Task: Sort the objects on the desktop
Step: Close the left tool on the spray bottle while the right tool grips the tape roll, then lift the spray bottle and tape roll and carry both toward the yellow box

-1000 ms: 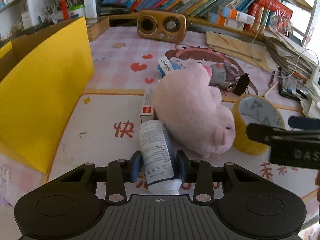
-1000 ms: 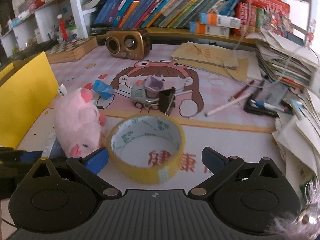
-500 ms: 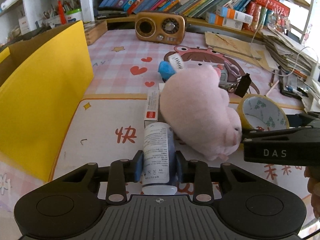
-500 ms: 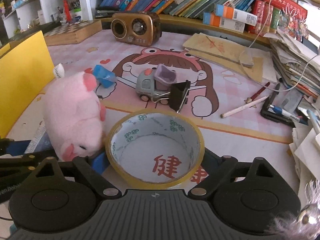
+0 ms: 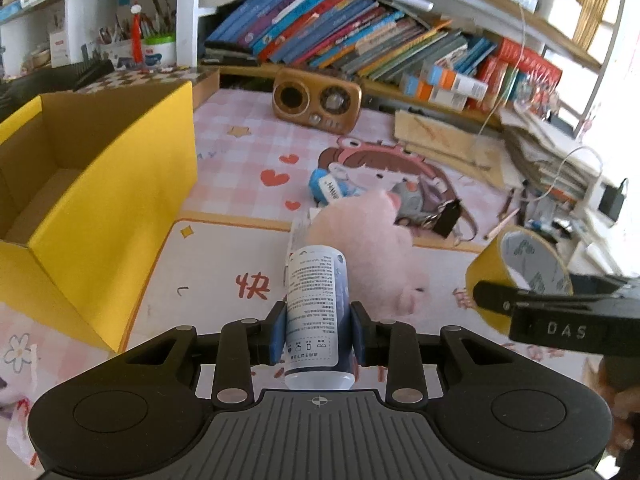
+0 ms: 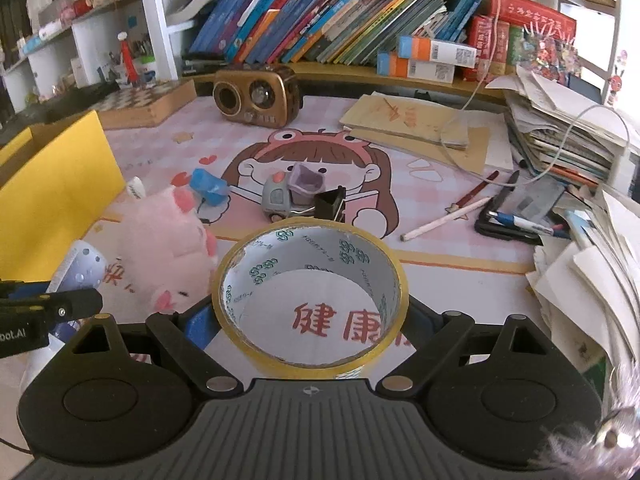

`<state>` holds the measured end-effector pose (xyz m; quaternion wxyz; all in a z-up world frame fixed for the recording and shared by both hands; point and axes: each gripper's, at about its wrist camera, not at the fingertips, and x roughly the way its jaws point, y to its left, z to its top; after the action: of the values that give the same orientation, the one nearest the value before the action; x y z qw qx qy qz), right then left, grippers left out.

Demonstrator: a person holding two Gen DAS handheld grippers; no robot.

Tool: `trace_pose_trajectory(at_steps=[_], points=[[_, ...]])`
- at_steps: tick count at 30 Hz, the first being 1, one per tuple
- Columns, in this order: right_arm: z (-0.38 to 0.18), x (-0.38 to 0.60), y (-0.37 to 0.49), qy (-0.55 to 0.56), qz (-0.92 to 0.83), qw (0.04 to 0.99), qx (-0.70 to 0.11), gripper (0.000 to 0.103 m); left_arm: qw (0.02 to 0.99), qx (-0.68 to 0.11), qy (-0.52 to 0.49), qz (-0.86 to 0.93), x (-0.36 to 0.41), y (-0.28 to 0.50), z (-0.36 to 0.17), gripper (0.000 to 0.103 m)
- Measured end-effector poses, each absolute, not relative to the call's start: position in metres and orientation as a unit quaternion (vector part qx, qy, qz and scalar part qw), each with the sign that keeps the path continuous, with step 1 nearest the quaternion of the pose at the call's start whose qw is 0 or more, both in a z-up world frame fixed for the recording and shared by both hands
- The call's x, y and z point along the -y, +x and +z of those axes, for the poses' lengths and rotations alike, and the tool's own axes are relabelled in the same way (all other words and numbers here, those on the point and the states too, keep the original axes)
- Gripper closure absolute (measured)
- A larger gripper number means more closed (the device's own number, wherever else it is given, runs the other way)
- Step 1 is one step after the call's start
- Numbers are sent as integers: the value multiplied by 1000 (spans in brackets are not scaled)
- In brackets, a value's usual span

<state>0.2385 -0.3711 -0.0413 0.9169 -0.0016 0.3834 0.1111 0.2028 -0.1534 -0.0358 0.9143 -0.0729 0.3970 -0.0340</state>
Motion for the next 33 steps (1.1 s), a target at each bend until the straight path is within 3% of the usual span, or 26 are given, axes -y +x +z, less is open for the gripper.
trace_pose_trajectory(at_steps=[33], points=[[-7,269,91,7,81,928,-363,13,920,-356,-108,-122,59,88,-9,72]])
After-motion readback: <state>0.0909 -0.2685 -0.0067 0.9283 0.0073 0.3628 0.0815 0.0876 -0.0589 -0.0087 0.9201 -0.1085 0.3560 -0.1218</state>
